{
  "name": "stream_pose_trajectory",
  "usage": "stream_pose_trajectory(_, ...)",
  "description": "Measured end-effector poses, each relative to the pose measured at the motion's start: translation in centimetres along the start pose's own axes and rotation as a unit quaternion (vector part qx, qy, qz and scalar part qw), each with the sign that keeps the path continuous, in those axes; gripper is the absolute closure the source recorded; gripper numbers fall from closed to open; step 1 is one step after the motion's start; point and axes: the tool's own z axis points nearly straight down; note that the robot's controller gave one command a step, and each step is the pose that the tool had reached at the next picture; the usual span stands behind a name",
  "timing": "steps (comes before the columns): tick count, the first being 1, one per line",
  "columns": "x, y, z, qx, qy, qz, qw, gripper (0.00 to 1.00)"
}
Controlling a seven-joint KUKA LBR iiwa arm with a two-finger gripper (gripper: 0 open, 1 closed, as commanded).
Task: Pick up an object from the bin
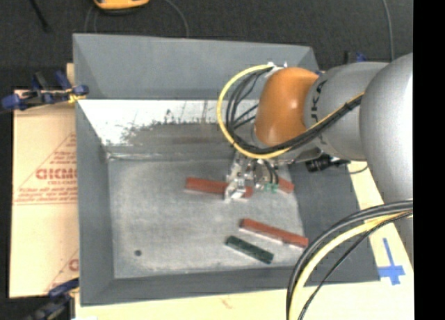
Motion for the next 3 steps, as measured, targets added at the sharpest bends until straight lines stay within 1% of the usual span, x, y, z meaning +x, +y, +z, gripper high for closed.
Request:
stream_pose_trajectory(1, 0.0, 0.0, 0.0, 0.0, -0.0005, 0.0, 1.0, 1.0)
stream_pose_trajectory(2, -0.6, -1.2, -3.0, 0.0, -0.0029, 0.009, 1.0, 1.0)
stream_pose_trajectory(3, -1.4, -0.4, -6.3, 0.0, -0.0045, 0.02, 0.9998, 1.0)
